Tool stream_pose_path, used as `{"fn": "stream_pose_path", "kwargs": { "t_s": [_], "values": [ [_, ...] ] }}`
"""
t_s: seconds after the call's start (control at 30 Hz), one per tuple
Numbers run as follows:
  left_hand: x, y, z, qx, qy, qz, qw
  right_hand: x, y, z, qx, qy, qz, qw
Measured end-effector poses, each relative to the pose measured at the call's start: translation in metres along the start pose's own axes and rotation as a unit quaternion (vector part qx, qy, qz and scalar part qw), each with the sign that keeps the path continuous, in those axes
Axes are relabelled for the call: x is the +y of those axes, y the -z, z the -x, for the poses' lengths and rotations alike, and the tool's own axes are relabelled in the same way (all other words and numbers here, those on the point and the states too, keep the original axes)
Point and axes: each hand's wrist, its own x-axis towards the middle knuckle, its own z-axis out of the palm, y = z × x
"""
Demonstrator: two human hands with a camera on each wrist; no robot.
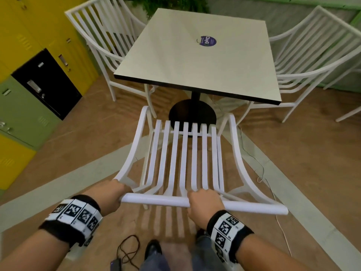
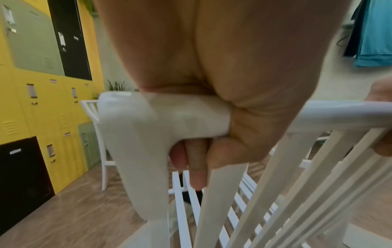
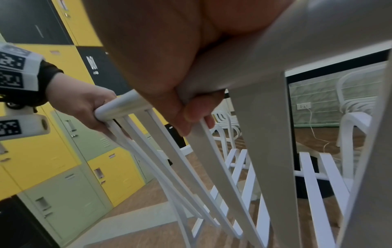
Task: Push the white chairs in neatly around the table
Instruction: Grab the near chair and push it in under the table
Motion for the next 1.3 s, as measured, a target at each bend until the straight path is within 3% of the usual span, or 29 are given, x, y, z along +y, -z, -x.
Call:
{"fn": "stream_pose_path", "kwargs": {
  "t_s": [0.3, 0.43, 0.63, 0.83, 0.93, 1.1, 1.3],
  "values": [
    [-0.029, -0.001, -0.010, 0.002, -0.056, -0.023, 0.998, -0.027, -0.005, -0.023, 0.034, -0.071, -0.004, 0.997],
    [-0.024, -0.005, -0.008, 0.008, -0.063, -0.038, 0.997, -0.018, -0.008, -0.011, 0.054, -0.062, -0.093, 0.992],
    [0.009, -0.020, -0.010, 0.089, -0.132, -0.018, 0.987, 0.036, -0.012, 0.013, -0.021, -0.134, -0.066, 0.989],
    [0.002, -0.014, -0.017, 0.106, -0.148, -0.077, 0.980, 0.029, -0.015, 0.007, -0.032, -0.146, -0.003, 0.989],
    [-0.013, -0.005, -0.019, 0.106, -0.149, -0.084, 0.980, 0.017, -0.018, 0.007, -0.004, -0.141, -0.011, 0.990],
    [-0.034, 0.013, -0.032, 0.106, -0.122, -0.107, 0.981, 0.003, -0.004, -0.002, 0.036, -0.073, -0.013, 0.997],
    [-0.038, 0.031, -0.062, 0.112, -0.127, -0.109, 0.980, 0.018, 0.012, -0.026, 0.052, -0.076, -0.010, 0.996]
  ]
}}
